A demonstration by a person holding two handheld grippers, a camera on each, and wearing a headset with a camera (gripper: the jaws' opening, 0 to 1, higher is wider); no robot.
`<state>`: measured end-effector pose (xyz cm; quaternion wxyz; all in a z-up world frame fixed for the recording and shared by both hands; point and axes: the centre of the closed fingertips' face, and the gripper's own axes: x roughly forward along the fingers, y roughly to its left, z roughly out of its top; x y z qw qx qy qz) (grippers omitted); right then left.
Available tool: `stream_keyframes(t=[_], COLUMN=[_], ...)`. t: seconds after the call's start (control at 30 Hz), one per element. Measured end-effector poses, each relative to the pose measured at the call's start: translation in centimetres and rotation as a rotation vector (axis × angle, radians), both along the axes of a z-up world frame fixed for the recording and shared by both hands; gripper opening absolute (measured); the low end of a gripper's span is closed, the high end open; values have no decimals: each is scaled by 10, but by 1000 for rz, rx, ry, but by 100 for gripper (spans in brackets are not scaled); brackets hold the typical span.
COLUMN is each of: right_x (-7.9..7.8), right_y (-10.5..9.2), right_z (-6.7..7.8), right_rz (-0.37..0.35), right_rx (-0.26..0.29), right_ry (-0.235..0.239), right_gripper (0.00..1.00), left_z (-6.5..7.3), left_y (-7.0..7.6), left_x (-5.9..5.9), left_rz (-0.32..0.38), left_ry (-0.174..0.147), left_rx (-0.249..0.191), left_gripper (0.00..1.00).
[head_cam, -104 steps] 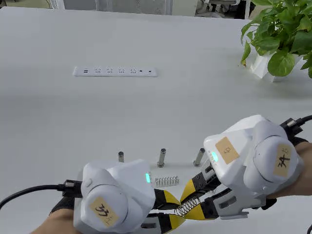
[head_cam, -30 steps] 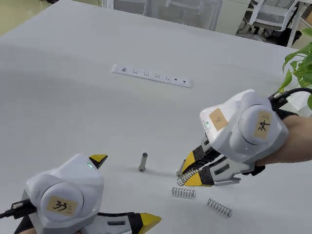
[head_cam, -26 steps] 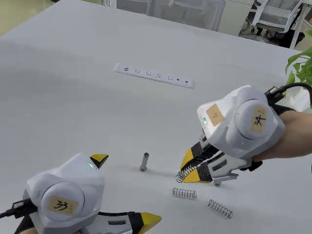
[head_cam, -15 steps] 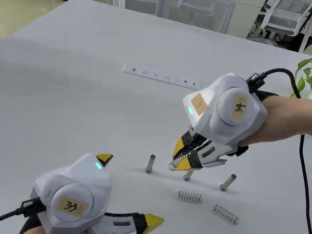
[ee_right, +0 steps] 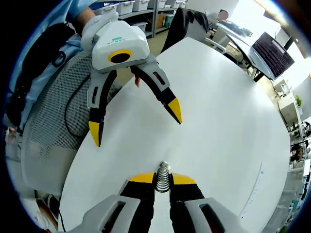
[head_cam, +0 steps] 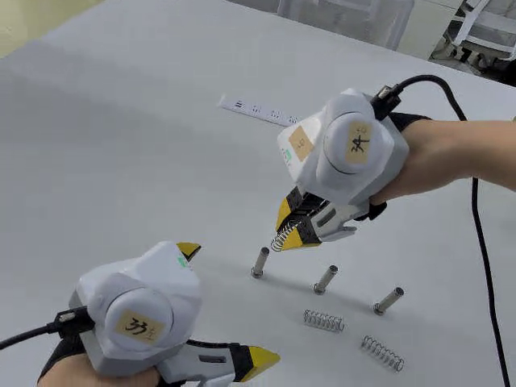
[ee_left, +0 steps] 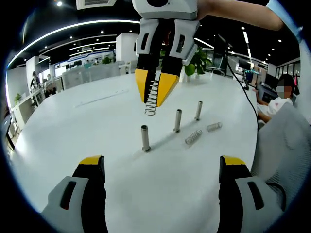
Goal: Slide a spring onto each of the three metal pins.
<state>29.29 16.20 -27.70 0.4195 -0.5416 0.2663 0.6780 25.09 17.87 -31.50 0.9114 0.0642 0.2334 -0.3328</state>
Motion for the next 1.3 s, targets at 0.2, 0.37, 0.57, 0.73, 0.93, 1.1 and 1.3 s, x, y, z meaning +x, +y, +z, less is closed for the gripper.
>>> stream_keyframes(t=[0.2, 0.37, 0.57, 0.73, 0.93, 1.1, 1.3], right_x=[4, 6, 7, 9, 9, 9, 9], right_y=[3, 6, 4, 3, 5, 3, 3], right_z=[-10, -14, -19, -23, -24, -27, -32], right_rz=[23, 33, 40, 46, 47, 51, 56], right_rx=[-31, -41, -65, -74, -73, -85, -96], right_ry=[-9, -9, -1, -1, 6, 10, 16], right_gripper=[7, 7, 7, 7, 7, 7, 7], left_z=[0, -2, -4, -4, -5, -6, -7], left_y=[0, -3, -3, -3, -4, -4, -3], left_x=[-1, -3, -4, -4, -5, -5, -6], left_rz=[-2, -14, -15, -14, -17, -18, -16], left_ry=[2, 5, 10, 14, 20, 24, 31], left_rx=[3, 11, 11, 9, 7, 6, 3], left_gripper=[96, 95, 95, 95, 94, 93, 92])
